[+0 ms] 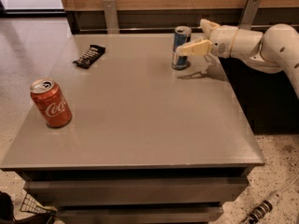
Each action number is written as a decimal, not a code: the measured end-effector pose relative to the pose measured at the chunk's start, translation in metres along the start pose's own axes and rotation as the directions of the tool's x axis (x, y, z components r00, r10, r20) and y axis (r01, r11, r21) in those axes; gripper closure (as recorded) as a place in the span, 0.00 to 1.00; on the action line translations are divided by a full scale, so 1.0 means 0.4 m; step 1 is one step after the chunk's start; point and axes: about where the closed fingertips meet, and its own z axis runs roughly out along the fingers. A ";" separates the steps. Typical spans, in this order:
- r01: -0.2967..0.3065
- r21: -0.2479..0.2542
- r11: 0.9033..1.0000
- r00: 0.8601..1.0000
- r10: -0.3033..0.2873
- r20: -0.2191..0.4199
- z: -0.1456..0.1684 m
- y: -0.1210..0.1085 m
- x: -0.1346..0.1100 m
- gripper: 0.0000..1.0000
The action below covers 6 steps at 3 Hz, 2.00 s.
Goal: Move redbull can near coke can
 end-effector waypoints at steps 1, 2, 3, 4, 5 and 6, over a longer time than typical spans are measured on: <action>-0.018 -0.023 1.000 1.000 0.018 -0.003 0.049 0.013 0.037 0.00; -0.019 -0.027 0.999 1.000 0.019 -0.002 0.056 0.017 0.036 0.18; -0.019 -0.032 0.999 1.000 0.019 -0.002 0.063 0.022 0.036 0.42; -0.020 -0.037 0.999 1.000 0.020 -0.001 0.071 0.026 0.036 0.65; -0.020 -0.042 0.999 1.000 0.020 -0.001 0.078 0.030 0.036 0.88; -0.021 -0.046 0.999 1.000 0.021 0.000 0.085 0.034 0.036 1.00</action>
Offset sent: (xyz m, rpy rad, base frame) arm 0.0060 0.0162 -0.0148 0.0071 0.0167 0.0189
